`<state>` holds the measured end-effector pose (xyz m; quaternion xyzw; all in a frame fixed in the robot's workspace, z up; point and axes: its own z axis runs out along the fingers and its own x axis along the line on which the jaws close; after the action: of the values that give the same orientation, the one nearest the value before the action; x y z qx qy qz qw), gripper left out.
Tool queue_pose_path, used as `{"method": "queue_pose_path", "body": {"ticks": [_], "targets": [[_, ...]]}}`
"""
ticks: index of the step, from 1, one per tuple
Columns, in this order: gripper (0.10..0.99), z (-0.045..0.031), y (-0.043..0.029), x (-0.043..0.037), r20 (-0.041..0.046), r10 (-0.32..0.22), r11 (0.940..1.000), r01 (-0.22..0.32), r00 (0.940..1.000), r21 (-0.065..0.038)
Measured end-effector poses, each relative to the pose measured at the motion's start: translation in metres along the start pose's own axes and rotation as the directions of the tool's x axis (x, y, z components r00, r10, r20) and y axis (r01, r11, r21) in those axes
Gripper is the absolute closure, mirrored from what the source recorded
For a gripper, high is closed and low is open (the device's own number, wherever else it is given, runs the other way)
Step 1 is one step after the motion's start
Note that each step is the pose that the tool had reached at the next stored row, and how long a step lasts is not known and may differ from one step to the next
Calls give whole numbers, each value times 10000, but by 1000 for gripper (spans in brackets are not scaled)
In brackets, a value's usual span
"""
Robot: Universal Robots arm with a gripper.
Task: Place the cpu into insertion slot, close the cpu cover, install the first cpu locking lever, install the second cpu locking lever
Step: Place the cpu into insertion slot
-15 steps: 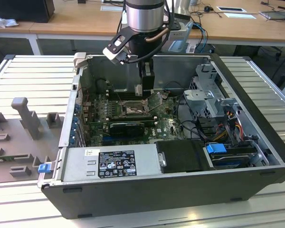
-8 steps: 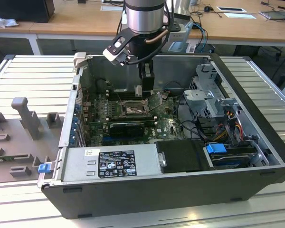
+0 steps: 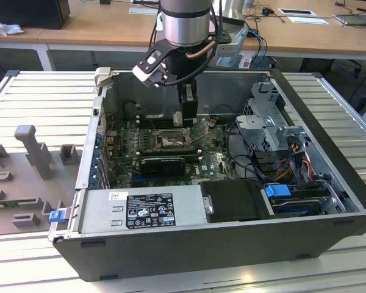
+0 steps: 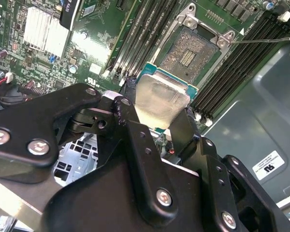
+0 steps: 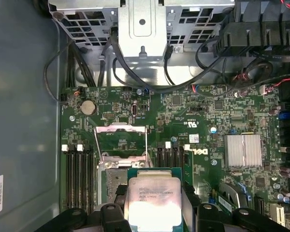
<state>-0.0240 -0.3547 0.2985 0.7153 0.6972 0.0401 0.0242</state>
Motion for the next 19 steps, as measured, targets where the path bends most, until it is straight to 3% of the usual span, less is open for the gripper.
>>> {"method": "queue_pose_path", "body": {"ticks": [7, 12, 19], "targets": [[561, 46, -10, 13, 0, 1, 10000, -1, 10000, 0], [561, 163, -43, 81, -1, -1, 10000, 1, 10000, 0], [561, 284, -137, 95, -21, -169, 9999, 169, 9999, 0]]}}
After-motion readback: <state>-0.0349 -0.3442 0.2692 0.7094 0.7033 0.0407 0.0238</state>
